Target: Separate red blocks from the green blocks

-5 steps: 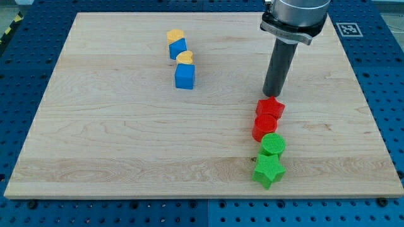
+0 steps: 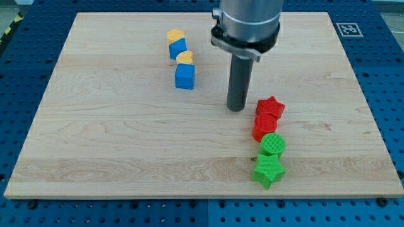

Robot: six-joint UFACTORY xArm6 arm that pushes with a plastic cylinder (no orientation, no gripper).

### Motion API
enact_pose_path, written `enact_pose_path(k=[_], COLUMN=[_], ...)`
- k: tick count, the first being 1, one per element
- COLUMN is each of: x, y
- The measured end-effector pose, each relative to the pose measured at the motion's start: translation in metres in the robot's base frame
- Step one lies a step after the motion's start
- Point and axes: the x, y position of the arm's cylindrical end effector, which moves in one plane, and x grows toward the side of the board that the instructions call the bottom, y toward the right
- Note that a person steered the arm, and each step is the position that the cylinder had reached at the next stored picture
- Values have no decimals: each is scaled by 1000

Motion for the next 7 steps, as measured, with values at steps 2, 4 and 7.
enact_pose_path(k=[2, 4, 7], x=[17, 7, 57], y=[41, -17, 8])
